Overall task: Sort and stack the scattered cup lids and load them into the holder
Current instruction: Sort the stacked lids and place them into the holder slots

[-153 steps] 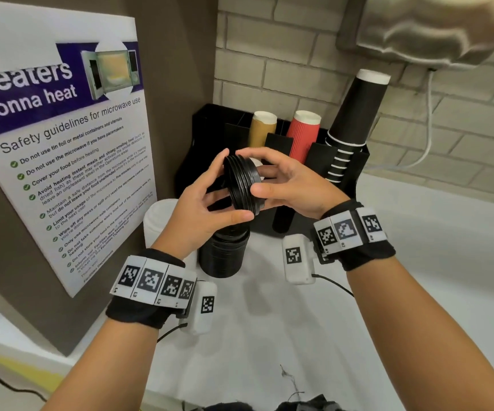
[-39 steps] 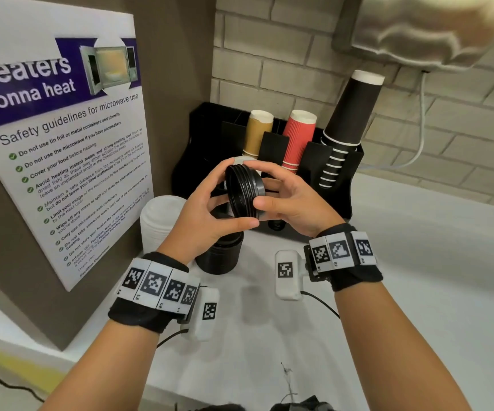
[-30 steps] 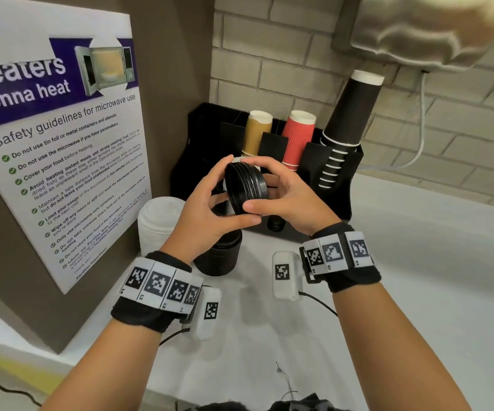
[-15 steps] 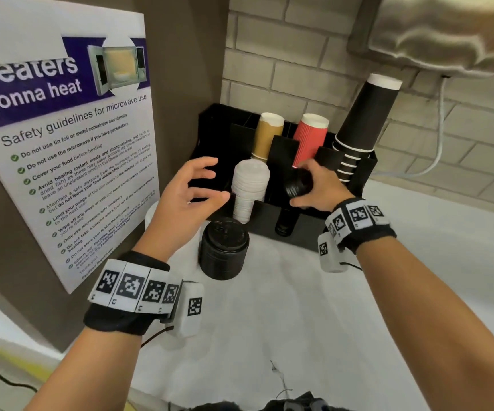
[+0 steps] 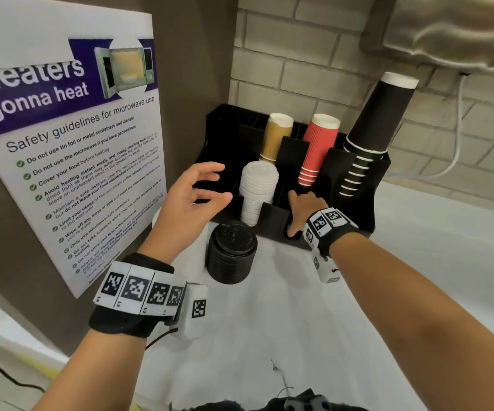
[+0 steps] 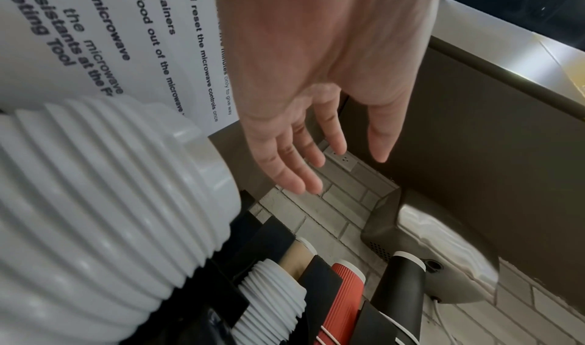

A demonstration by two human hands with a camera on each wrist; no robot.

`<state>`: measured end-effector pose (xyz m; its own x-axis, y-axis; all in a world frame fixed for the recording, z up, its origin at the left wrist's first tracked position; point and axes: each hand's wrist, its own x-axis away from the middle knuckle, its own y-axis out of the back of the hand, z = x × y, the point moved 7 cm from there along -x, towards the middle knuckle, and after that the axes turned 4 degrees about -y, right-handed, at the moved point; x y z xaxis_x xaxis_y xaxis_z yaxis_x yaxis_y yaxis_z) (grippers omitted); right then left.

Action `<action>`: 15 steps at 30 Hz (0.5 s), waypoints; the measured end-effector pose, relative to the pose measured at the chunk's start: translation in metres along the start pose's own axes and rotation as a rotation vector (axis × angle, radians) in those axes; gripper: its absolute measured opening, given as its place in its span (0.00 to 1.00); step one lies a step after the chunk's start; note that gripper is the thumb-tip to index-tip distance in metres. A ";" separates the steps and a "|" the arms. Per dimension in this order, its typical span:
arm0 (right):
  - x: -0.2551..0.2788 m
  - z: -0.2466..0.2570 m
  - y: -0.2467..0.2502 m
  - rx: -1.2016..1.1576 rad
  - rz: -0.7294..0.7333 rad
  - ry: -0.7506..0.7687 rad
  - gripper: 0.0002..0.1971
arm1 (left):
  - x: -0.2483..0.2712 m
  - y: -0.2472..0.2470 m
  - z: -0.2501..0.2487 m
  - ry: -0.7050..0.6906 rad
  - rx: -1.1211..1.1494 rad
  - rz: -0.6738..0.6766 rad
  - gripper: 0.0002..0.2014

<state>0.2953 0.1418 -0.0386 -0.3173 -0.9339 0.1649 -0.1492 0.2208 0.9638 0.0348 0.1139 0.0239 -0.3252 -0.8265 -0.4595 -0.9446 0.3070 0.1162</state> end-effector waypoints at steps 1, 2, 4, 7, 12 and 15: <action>0.001 0.001 -0.002 -0.005 0.016 -0.002 0.36 | 0.000 0.000 0.001 0.003 0.000 -0.003 0.21; 0.001 0.002 -0.004 -0.015 0.028 -0.007 0.36 | 0.000 0.001 0.001 0.005 0.002 -0.006 0.20; 0.002 0.002 -0.004 -0.027 0.029 -0.016 0.36 | -0.001 0.001 0.000 0.006 0.004 -0.009 0.20; 0.005 0.004 -0.003 -0.020 0.013 -0.010 0.40 | -0.002 0.002 0.000 0.007 0.004 -0.009 0.19; 0.011 0.006 0.002 0.043 0.113 0.052 0.35 | -0.002 0.002 0.000 0.009 -0.005 -0.003 0.18; 0.016 0.001 0.023 -0.016 0.071 0.050 0.20 | -0.003 0.002 0.001 0.008 -0.003 -0.002 0.17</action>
<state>0.2854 0.1324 -0.0136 -0.2796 -0.9288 0.2431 -0.1126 0.2832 0.9524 0.0343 0.1171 0.0247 -0.3232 -0.8312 -0.4525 -0.9455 0.3035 0.1179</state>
